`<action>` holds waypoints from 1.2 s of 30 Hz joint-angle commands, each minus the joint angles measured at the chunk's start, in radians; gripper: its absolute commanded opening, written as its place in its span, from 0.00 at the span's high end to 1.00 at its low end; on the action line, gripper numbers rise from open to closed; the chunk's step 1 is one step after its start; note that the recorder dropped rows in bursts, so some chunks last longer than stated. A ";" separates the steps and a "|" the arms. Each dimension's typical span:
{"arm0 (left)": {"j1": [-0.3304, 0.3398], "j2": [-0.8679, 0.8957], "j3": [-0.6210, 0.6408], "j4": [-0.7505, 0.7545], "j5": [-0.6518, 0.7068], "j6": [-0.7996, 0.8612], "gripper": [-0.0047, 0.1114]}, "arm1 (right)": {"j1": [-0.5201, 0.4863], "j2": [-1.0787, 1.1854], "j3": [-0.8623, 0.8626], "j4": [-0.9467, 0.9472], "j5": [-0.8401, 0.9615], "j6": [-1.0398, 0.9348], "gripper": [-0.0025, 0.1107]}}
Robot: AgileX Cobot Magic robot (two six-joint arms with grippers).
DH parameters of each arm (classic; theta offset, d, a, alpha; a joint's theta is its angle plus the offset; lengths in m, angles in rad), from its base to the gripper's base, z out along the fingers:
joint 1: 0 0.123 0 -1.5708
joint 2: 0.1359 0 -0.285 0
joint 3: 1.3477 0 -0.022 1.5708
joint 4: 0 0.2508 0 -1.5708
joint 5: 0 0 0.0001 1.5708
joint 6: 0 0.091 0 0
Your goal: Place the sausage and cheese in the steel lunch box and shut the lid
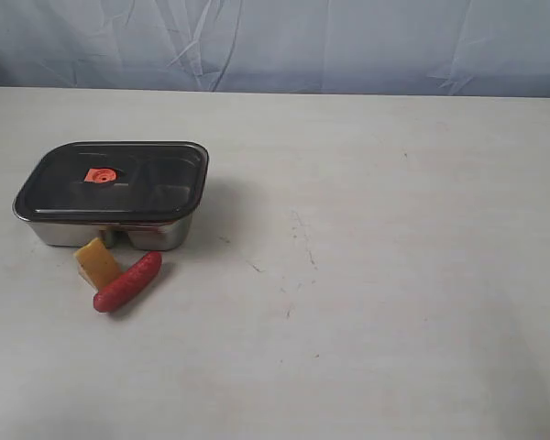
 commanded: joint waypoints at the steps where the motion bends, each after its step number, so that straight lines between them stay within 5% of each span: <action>1: 0.000 -0.006 0.005 -0.002 -0.009 0.001 0.96 | -0.006 -0.006 0.002 0.430 -0.047 0.006 0.99; 7: 0.000 -0.006 0.005 -0.002 -0.009 0.001 0.96 | -0.006 -0.006 0.002 0.607 0.002 0.004 0.99; 15: 0.000 -0.006 0.005 -0.002 -0.009 0.001 0.96 | -0.006 0.162 -0.192 0.608 0.130 -0.161 0.99; 27: 0.000 -0.006 0.005 -0.002 -0.009 0.001 0.96 | -0.004 1.092 -0.834 0.621 0.549 -0.665 0.99; 32: 0.000 -0.006 0.005 -0.002 -0.009 0.001 0.96 | 0.040 1.467 -0.986 0.795 0.768 -0.907 0.98; 36: 0.000 -0.006 0.005 -0.002 -0.009 0.001 0.96 | 0.117 1.752 -1.060 0.996 0.975 -1.078 0.81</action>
